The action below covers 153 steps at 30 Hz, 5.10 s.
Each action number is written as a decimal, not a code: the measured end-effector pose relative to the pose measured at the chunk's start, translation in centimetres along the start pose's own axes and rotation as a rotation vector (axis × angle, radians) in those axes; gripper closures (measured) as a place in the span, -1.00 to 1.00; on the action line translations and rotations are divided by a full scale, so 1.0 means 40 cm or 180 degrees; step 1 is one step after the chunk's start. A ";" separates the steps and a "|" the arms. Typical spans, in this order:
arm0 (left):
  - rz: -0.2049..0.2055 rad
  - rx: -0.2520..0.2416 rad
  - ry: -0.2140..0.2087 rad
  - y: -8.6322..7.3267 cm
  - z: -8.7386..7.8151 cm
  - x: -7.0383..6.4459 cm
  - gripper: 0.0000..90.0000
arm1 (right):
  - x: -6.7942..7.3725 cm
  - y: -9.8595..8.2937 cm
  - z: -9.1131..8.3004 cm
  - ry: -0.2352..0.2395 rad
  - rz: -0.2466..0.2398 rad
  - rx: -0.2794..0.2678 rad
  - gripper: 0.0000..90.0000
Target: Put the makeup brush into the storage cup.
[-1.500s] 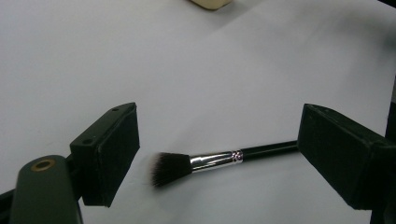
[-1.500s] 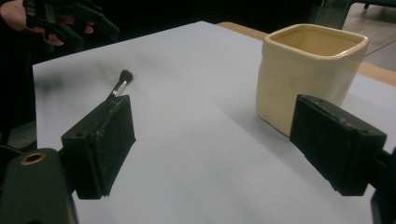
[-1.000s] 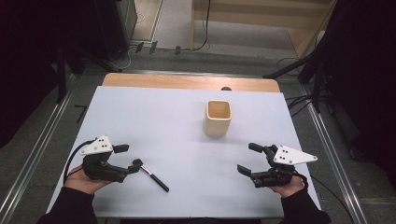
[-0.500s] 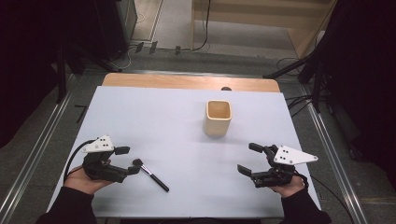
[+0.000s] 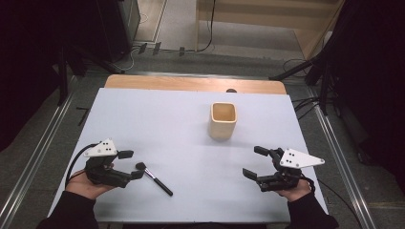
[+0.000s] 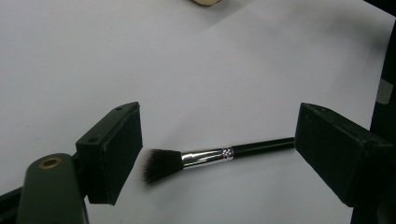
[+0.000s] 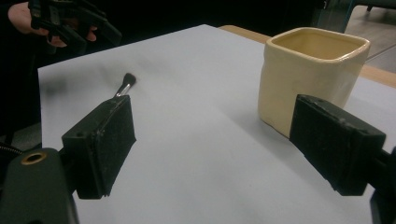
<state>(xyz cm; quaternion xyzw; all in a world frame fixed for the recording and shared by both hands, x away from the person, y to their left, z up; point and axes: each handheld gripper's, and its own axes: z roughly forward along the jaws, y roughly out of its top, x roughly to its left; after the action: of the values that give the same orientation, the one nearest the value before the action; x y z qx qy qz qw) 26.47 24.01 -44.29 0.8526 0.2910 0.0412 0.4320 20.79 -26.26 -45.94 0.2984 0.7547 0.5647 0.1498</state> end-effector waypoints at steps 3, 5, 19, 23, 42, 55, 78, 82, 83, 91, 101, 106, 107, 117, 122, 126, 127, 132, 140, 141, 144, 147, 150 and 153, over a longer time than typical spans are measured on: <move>0.0001 -0.0002 -0.0018 0.000 -0.001 0.000 -0.64 | -0.001 0.000 -0.001 0.0000 0.0008 0.0000 -0.67; 0.0004 -0.0003 -0.0017 0.000 -0.001 -0.001 -0.64 | 0.000 0.000 0.000 0.0002 0.0016 0.0002 -0.67; 0.0064 -0.0094 -0.0142 0.019 -0.006 0.005 -0.63 | 0.002 0.000 0.000 0.0014 0.0006 -0.0002 -0.67; 0.0154 -0.0044 -0.0130 0.040 0.005 0.006 -0.63 | 0.003 -0.001 -0.001 0.0033 -0.0006 -0.0007 -0.66; 0.0436 0.0058 -0.0363 0.102 0.064 0.014 -0.63 | 0.002 -0.002 -0.001 0.0061 0.0011 -0.0019 -0.66; 0.0432 0.0136 -0.0419 0.118 0.112 0.013 -0.62 | 0.002 -0.002 0.000 0.0078 0.0006 -0.0015 -0.65; 0.1168 0.1132 -0.0347 0.175 0.097 -0.030 -0.55 | 0.005 -0.003 0.003 0.0094 -0.0019 0.0035 -0.64; 0.1278 0.1260 -0.0384 0.183 0.103 -0.042 -0.55 | 0.005 -0.004 0.004 0.0111 -0.0013 0.0058 -0.64; 0.1348 0.1318 -0.0369 0.185 0.103 -0.045 -0.55 | 0.005 -0.004 0.004 0.0113 -0.0014 0.0060 -0.64; 0.1570 0.1491 -0.0420 0.190 0.106 -0.057 -0.55 | 0.006 -0.004 0.007 0.0115 -0.0005 0.0095 -0.64; 0.1765 0.1559 -0.0609 0.194 0.108 -0.051 -0.53 | 0.006 -0.005 0.007 0.0115 -0.0006 0.0095 -0.64; 0.1919 0.1734 -0.0660 0.194 0.123 -0.053 -0.53 | 0.006 -0.006 0.009 0.0115 -0.0004 0.0133 -0.64; 0.1969 0.1777 -0.0680 0.195 0.125 -0.053 -0.53 | 0.006 -0.006 0.010 0.0119 0.0000 0.0136 -0.64; 0.2196 0.1873 -0.0756 0.193 0.139 -0.054 -0.52 | 0.005 -0.005 0.008 0.0126 0.0019 0.0126 -0.64; 0.2260 0.1911 -0.0761 0.194 0.139 -0.055 -0.51 | 0.006 -0.006 0.010 0.0121 -0.0006 0.0147 -0.63; 0.2340 0.1906 -0.0744 0.194 0.139 -0.055 -0.52 | 0.006 -0.005 0.010 0.0126 -0.0008 0.0153 -0.63; 0.2340 0.1906 -0.0744 0.194 0.139 -0.055 -0.52 | 0.006 -0.005 0.010 0.0126 -0.0008 0.0153 -0.63; 0.2449 0.1980 -0.0733 0.195 0.144 -0.055 -0.51 | 0.006 -0.006 0.011 0.0126 -0.0008 0.0154 -0.63; 0.2486 0.2051 -0.0722 0.199 0.154 -0.051 -0.58 | 0.008 -0.006 0.014 0.0133 -0.0032 0.0180 -0.63; 0.2482 0.2058 -0.0725 0.199 0.155 -0.051 -0.58 | 0.008 -0.006 0.014 0.0131 -0.0026 0.0176 -0.63; 0.2565 0.2081 -0.0703 0.195 0.156 -0.052 -0.58 | 0.008 -0.006 0.013 0.0126 -0.0023 0.0174 -0.63; 0.2608 0.2099 -0.0703 0.190 0.157 -0.053 -0.56 | 0.008 -0.006 0.013 0.0126 -0.0020 0.0174 -0.63; 0.2650 0.2132 -0.0695 0.185 0.161 -0.055 -0.55 | 0.008 -0.006 0.013 0.0123 -0.0020 0.0185 -0.63; 0.2650 0.2137 -0.0702 0.182 0.163 -0.054 -0.54 | 0.008 -0.006 0.014 0.0124 -0.0026 0.0191 -0.63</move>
<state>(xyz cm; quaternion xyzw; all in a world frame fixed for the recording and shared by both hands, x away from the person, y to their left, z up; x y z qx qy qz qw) 30.13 14.87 -42.43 0.9861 -0.1209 0.0238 0.1112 20.78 -25.69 -46.32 0.2886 0.7753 0.5469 0.1284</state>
